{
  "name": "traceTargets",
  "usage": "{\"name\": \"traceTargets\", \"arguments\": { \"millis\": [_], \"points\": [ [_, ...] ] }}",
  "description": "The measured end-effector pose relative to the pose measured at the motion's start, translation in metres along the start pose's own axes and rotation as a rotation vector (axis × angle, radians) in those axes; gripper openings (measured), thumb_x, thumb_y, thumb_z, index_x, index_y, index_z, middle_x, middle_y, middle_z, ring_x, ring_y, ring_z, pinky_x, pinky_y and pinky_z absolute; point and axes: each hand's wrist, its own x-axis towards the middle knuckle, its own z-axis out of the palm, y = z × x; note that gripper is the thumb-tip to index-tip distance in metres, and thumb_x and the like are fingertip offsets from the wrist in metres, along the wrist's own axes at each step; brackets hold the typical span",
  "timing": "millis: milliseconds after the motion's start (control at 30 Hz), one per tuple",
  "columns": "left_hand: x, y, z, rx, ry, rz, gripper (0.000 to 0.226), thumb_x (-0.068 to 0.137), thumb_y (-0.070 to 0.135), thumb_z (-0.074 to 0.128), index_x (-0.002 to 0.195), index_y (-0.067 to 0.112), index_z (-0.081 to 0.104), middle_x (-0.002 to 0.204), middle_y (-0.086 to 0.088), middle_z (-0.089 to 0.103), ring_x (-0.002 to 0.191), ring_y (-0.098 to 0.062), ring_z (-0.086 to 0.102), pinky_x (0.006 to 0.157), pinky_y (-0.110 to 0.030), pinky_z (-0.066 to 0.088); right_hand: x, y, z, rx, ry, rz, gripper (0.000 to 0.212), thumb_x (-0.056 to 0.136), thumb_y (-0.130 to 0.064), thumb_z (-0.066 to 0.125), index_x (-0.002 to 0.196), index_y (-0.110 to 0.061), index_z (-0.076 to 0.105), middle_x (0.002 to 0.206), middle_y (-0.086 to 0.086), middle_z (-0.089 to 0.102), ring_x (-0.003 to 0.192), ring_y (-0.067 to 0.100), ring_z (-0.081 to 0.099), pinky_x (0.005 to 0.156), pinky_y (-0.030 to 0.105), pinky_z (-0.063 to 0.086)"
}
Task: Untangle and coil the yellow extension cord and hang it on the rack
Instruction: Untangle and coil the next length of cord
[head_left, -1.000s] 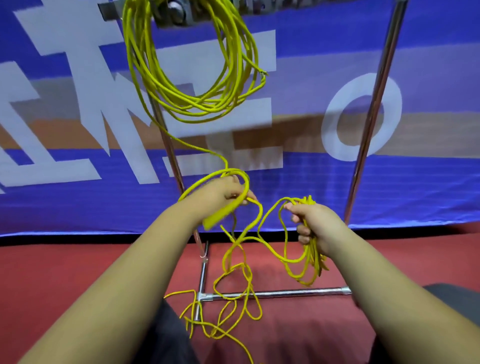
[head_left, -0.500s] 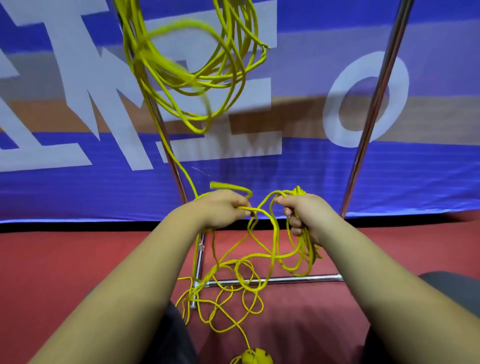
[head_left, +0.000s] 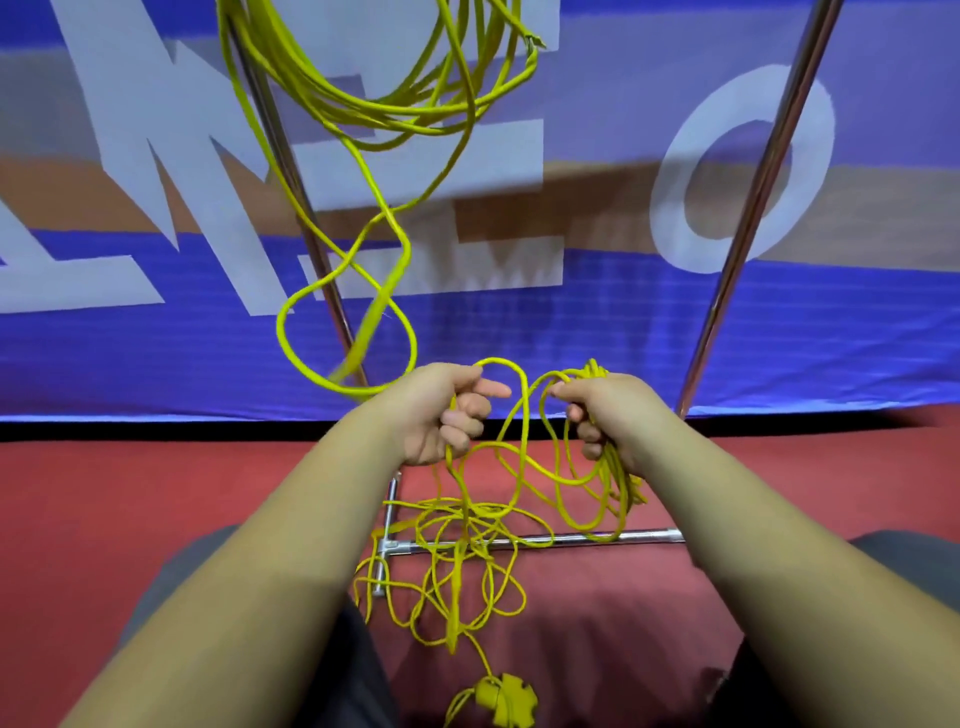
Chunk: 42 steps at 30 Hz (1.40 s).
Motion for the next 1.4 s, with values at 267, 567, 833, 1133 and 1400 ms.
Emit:
{"name": "traceTargets", "arguments": {
  "millis": [267, 567, 833, 1133, 1400],
  "points": [
    [0.013, -0.011, 0.001, -0.037, 0.086, 0.120, 0.034, 0.109, 0.032, 0.037, 0.109, 0.010, 0.062, 0.060, 0.007, 0.034, 0.046, -0.010, 0.022, 0.044, -0.023, 0.017, 0.000, 0.001, -0.004, -0.068, 0.069, -0.051, 0.024, 0.097, -0.016, 0.066, 0.077, -0.015, 0.054, 0.062, 0.006, 0.046, 0.039, 0.016, 0.031, 0.044, 0.024, 0.029],
    [0.015, -0.011, 0.005, 0.434, 0.168, 0.629, 0.026, 0.107, 0.026, 0.053, 0.106, 0.020, 0.078, 0.071, 0.003, 0.048, 0.058, -0.011, 0.034, 0.051, -0.025, 0.033, -0.007, -0.005, -0.010, 0.044, -0.190, -0.041, 0.061, 0.088, -0.055, 0.080, 0.117, -0.002, 0.072, 0.076, -0.001, 0.055, 0.045, 0.014, 0.028, 0.043, 0.026, 0.029],
    [0.008, -0.012, -0.001, 0.499, 0.031, 0.486, 0.035, 0.108, 0.036, 0.052, 0.101, 0.006, 0.070, 0.072, -0.006, 0.059, 0.055, -0.017, 0.043, 0.051, -0.027, 0.039, -0.009, -0.004, -0.015, -0.005, -0.244, -0.062, 0.035, 0.092, -0.020, 0.078, 0.074, -0.019, 0.048, 0.062, 0.002, 0.036, 0.042, 0.016, 0.024, 0.043, 0.026, 0.025],
    [0.024, -0.063, -0.011, 1.056, -0.421, 0.035, 0.019, 0.101, -0.002, 0.056, 0.118, 0.000, 0.065, 0.122, -0.027, 0.070, 0.098, -0.016, 0.067, 0.096, -0.027, 0.051, -0.013, -0.008, -0.024, 0.216, 0.017, -0.223, 0.026, 0.093, -0.017, 0.078, 0.081, -0.017, 0.055, 0.063, 0.003, 0.029, 0.043, 0.015, 0.018, 0.044, 0.025, 0.019],
    [0.019, -0.068, 0.017, 0.632, -0.125, 0.190, 0.051, 0.098, 0.058, 0.060, 0.130, 0.017, 0.058, 0.105, -0.007, 0.077, 0.051, -0.016, 0.027, 0.055, -0.029, 0.036, -0.021, -0.018, -0.017, 0.324, -0.091, -0.299, 0.024, 0.095, -0.029, 0.078, 0.099, -0.013, 0.061, 0.060, -0.001, 0.034, 0.040, 0.013, 0.024, 0.041, 0.024, 0.025]
  ]
}}
